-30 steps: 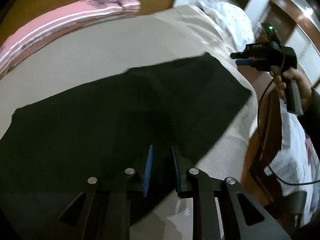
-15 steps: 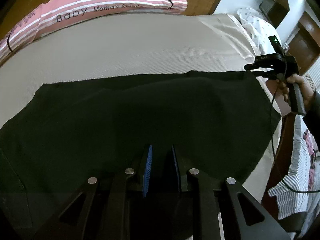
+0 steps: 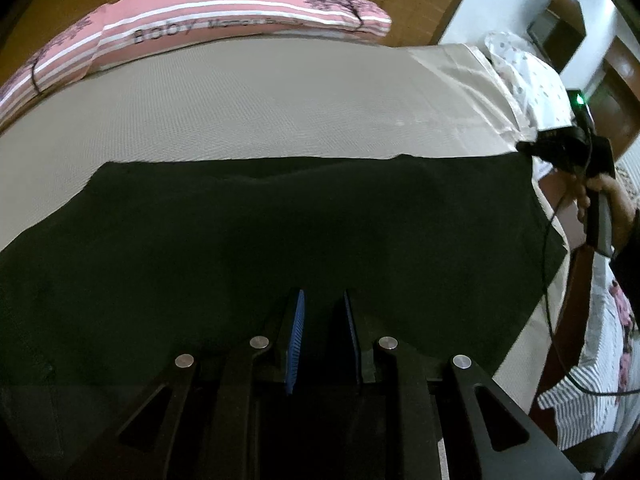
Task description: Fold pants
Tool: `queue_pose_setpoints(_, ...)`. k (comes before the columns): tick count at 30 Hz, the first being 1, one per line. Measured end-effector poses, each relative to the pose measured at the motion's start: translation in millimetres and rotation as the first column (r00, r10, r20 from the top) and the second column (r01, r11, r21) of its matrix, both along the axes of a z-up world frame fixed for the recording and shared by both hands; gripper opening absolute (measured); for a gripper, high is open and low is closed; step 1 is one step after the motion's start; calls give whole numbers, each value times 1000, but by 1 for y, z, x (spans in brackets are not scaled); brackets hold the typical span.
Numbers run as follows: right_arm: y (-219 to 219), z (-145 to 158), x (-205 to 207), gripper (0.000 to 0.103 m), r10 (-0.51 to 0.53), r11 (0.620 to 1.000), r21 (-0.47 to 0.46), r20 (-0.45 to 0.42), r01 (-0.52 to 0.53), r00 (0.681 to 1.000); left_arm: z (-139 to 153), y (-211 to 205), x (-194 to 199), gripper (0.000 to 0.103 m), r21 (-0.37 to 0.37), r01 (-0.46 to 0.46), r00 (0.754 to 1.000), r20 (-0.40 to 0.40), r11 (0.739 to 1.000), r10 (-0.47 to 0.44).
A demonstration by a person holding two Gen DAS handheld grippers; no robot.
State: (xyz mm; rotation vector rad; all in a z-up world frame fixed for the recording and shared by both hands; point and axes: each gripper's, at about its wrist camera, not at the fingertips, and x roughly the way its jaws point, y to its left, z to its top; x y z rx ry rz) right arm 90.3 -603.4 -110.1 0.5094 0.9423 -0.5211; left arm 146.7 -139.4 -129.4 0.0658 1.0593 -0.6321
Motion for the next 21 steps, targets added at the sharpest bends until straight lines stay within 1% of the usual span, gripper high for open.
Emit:
queue_pose_setpoints(2, -1, -4, -3, 4, -24, 1000, -15, 16, 25, 1000, -1, 7, 1, 21, -12, -21, 1000, 12, 1000, 22)
queue_pose_setpoints(4, -2, -12, 0, 4, -43, 998, -37, 0, 43, 999, -4, 16, 3, 21, -37, -42, 999, 16, 998, 43)
queue_pose_setpoints(5, -3, -19, 2, 6, -48, 999, -24, -14, 48, 999, -4, 18, 5, 21, -45, -46, 999, 13, 998, 46)
queue_pose_setpoints(6, -5, -25, 4, 12, -54, 999, -8, -24, 54, 998, -4, 19, 5, 21, -49, -48, 999, 11, 998, 48)
queue_pose_setpoints(7, -8, -29, 4, 15, -67, 998, 12, -33, 68, 997, -4, 19, 5, 21, -43, -47, 999, 15, 998, 48)
queue_pose_setpoints(8, -10, -30, 2, 28, -73, 997, 20, -38, 74, 997, -4, 19, 5, 21, -35, -45, 999, 21, 998, 46)
queue_pose_setpoints(9, -13, -27, -2, 37, -80, 996, 31, -29, 81, 996, -4, 18, 4, 21, -27, -42, 999, 27, 999, 43)
queue_pose_setpoints(10, -15, -20, -10, 38, -89, 995, 41, 8, 88, 996, -4, 18, 4, 21, -20, -40, 999, 33, 999, 41)
queue_pose_setpoints(14, -19, 4, -46, 38, -107, 990, 98, 69, 100, 992, -2, 15, 0, 22, -5, -27, 999, 39, 1000, 27)
queue_pose_setpoints(17, -14, 18, -80, 38, -109, 989, 103, 62, 102, 992, -1, 17, -5, 24, -9, -16, 999, 27, 1000, 16)
queue_pose_setpoints(21, -7, 15, -123, 39, -143, 980, 142, 16, 139, 990, 0, 18, -15, 25, -7, 3, 1000, 23, 1000, -3)
